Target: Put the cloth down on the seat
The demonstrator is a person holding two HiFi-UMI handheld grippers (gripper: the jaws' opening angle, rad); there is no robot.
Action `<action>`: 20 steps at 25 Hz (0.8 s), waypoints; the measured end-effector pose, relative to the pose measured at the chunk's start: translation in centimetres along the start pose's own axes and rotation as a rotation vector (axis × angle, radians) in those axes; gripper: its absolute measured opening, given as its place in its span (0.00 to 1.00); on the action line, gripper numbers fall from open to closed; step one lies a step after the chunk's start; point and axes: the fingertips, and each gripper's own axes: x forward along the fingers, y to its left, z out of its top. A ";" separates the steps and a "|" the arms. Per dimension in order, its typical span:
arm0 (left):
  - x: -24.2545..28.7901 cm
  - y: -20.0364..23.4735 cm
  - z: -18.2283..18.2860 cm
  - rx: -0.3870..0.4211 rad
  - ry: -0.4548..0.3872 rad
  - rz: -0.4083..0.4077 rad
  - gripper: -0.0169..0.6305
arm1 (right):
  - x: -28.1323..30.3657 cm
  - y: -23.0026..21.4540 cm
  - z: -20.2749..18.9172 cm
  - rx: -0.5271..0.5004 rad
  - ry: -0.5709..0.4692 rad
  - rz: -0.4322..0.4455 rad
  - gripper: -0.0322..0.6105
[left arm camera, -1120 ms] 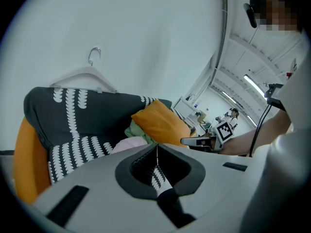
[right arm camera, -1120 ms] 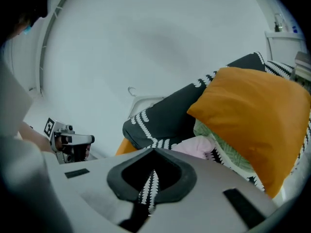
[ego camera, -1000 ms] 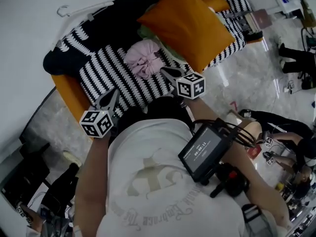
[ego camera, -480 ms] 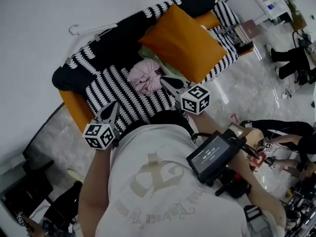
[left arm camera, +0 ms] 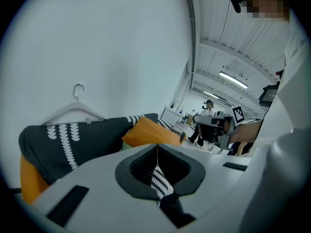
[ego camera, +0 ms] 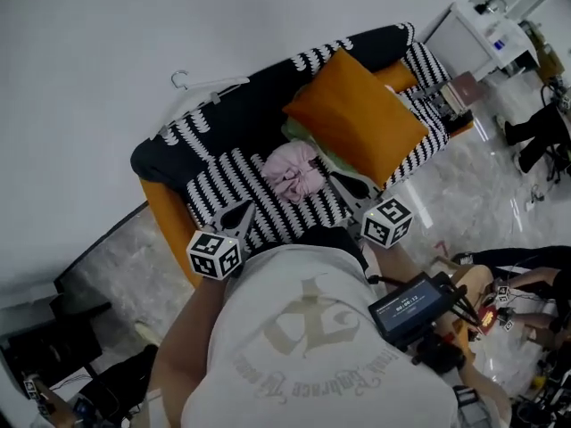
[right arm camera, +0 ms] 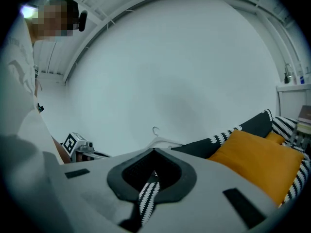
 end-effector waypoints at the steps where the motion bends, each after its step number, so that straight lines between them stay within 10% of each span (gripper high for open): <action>1: 0.1 0.0 -0.2 -0.001 0.005 -0.005 0.05 | -0.3 0.0 -0.1 0.003 -0.003 -0.009 0.07; 20: 1.6 -1.6 -0.5 0.048 0.053 -0.090 0.05 | -2.0 -0.2 -1.5 0.012 -0.006 -0.080 0.08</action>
